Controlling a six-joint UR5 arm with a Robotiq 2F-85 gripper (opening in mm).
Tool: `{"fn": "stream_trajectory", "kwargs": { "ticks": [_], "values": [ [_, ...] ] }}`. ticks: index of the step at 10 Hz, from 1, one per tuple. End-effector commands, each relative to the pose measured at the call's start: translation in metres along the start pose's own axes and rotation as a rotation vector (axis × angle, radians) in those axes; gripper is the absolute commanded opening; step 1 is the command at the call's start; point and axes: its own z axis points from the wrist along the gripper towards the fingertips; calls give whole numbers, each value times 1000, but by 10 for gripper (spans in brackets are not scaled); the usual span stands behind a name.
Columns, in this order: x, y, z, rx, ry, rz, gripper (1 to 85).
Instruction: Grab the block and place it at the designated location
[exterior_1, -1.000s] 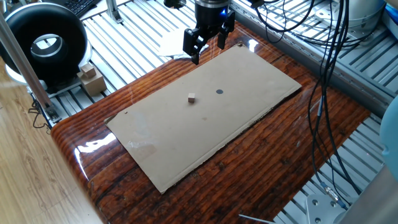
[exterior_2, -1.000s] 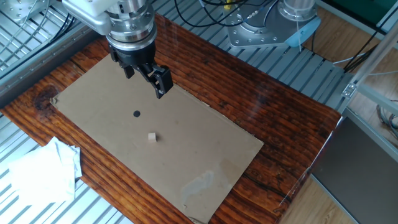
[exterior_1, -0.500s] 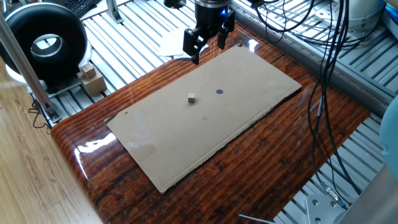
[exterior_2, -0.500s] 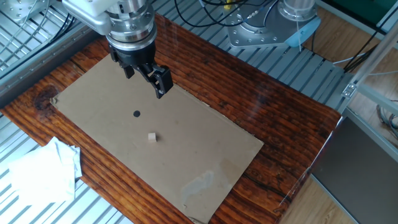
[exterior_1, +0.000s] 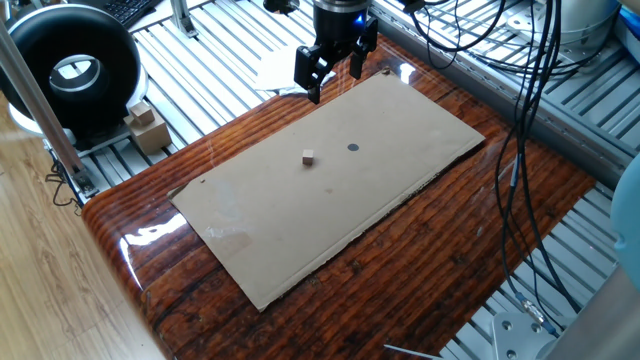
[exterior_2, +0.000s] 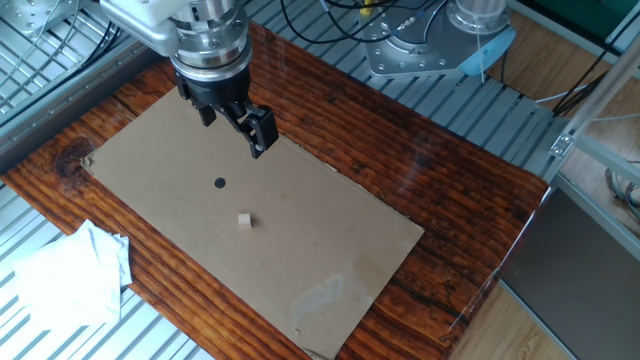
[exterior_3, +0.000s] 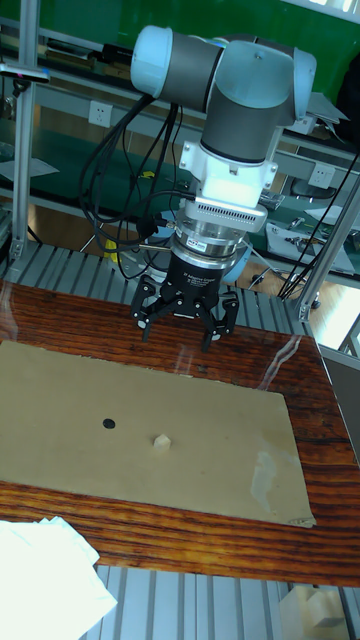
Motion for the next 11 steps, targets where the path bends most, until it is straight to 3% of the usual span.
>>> {"fn": "stream_trajectory", "kwargs": {
  "ticks": [1,7,8,9,11],
  "values": [
    [-24,11,-1,-43,-89,187,10],
    [-25,11,0,-42,-92,187,10],
    [-23,13,1,-46,-84,190,10],
    [-17,22,6,-77,-52,196,10],
    [-25,20,7,-69,-85,182,10]
  ]
}}
